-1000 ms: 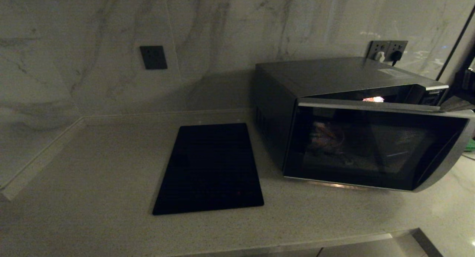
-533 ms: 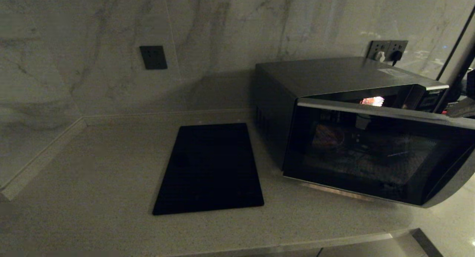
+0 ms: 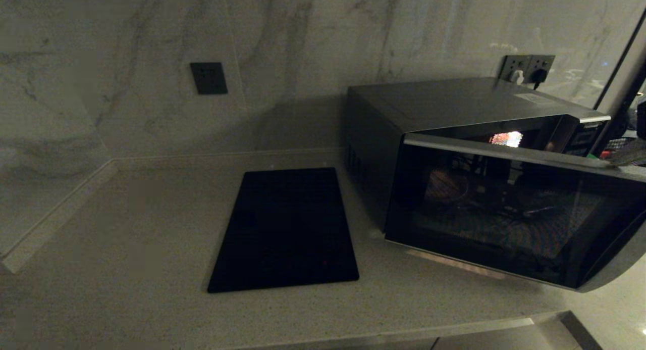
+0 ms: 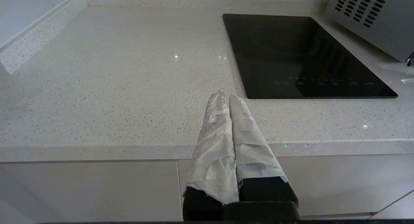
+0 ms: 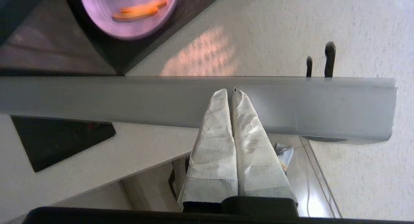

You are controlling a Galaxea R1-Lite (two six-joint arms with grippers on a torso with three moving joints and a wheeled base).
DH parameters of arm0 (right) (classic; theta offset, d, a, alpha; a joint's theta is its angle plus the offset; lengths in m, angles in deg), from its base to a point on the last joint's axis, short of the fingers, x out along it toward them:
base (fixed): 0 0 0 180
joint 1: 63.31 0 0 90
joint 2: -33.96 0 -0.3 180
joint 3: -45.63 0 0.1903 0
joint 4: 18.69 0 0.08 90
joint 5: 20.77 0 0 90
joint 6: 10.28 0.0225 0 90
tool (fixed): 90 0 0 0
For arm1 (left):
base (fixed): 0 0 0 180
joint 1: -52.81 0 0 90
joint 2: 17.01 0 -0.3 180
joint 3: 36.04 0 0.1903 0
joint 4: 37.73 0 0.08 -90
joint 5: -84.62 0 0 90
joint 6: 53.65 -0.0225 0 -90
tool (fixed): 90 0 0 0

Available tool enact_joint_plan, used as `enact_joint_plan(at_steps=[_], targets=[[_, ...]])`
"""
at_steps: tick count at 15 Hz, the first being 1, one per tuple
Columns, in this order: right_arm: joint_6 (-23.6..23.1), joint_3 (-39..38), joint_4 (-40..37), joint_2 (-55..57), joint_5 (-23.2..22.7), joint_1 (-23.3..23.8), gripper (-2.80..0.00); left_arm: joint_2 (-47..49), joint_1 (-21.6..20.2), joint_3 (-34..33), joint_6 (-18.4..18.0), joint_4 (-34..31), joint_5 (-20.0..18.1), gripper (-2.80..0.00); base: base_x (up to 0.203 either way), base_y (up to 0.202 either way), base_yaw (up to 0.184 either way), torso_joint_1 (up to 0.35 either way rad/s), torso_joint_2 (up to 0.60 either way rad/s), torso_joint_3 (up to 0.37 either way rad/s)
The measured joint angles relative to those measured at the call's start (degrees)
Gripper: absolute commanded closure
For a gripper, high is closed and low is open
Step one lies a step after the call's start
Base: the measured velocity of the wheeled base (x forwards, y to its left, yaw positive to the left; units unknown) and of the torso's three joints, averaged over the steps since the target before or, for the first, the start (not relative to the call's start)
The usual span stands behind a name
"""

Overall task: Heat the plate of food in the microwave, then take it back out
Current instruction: Open the microwave oven

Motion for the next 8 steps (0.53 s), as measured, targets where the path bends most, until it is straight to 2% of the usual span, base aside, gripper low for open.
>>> enact_joint_plan(at_steps=[8], targets=[[-0.27,-0.20,-1.56,0.23,0.33,-0.02,0.00,0.00,0.00,0.00,0.00,-0.03,0.00,0.00,0.000,0.000,0.000,0.000,0.00,0.000]])
